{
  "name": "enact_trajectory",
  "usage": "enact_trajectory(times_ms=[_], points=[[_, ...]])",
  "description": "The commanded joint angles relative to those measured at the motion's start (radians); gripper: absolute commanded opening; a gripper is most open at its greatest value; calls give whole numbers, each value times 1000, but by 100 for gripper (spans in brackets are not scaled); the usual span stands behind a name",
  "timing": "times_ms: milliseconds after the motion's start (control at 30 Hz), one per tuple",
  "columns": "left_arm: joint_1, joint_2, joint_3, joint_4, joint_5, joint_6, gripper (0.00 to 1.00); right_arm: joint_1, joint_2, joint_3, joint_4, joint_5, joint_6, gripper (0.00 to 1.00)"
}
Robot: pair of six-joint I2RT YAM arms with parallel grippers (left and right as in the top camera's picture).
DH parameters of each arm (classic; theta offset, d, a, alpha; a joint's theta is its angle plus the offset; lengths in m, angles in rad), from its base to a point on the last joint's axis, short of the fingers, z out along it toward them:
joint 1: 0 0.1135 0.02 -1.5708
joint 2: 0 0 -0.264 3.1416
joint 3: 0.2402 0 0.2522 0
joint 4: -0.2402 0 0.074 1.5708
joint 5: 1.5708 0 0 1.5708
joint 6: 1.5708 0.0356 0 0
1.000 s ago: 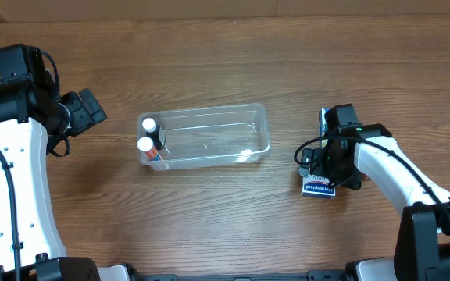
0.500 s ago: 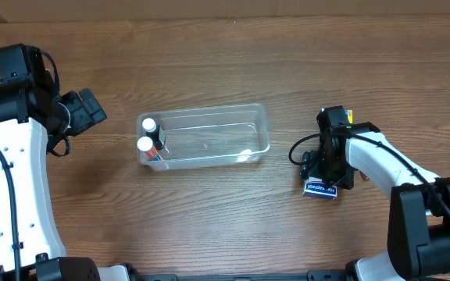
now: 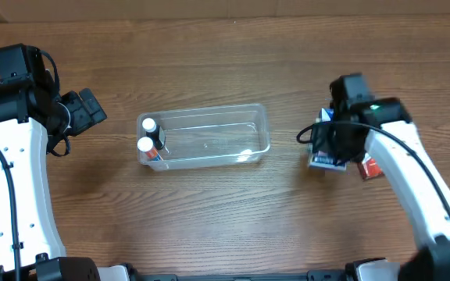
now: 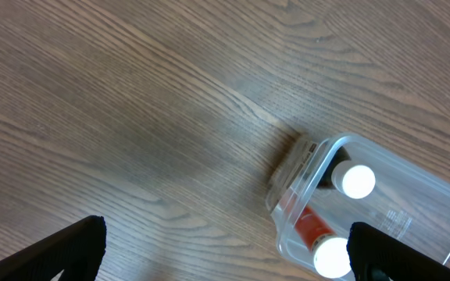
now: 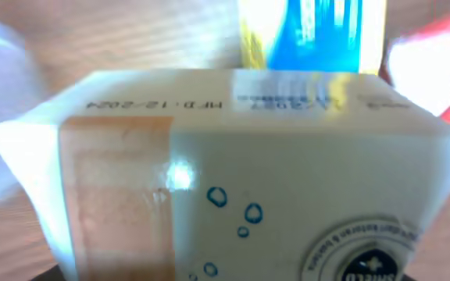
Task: Pack container
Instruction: 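Lower the Hansaplast box into the container's right end and release, then grasp the blue VapoDrops box with the right gripper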
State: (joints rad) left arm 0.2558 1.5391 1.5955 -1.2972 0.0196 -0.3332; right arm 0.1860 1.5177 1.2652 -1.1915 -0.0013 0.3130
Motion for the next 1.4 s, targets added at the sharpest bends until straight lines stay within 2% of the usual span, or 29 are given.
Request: enact_trajectory(times_ms=[0,167,333,500,633,800,1033,1133,1200,1233,1367], points=[[0,-10,-4,0,7,19,100,133,-54,215,-49,0,-4,66],[-1,-10,-4,-7,6,19,100,380,-1,262,89,21,115,66],[-1,-10,-4,-6,7,19,100,454,188,261,172,30,129,66],[-1,-10,-4,-6,4,20,100,452,359,261,222,30,129,67],[-1,-10,-4,-6,0,19,100,452,414,261,225,30,129,68],[-1,-8,-5,-8,0,23,100,452,415,261,221,30,129,85],[-1,-8,-5,-10,-1,23,100,452,399,272,210,63,128,86],[-1,-8,-5,-12,0,23,100,449,320,388,98,173,127,89],[-1,-8,-5,-12,-1,23,100,418,260,505,8,264,126,93],[-1,-8,-5,-12,-1,23,100,392,236,542,-17,298,126,100],[-1,-8,-5,-11,-1,23,100,137,191,564,-56,268,-8,100]])
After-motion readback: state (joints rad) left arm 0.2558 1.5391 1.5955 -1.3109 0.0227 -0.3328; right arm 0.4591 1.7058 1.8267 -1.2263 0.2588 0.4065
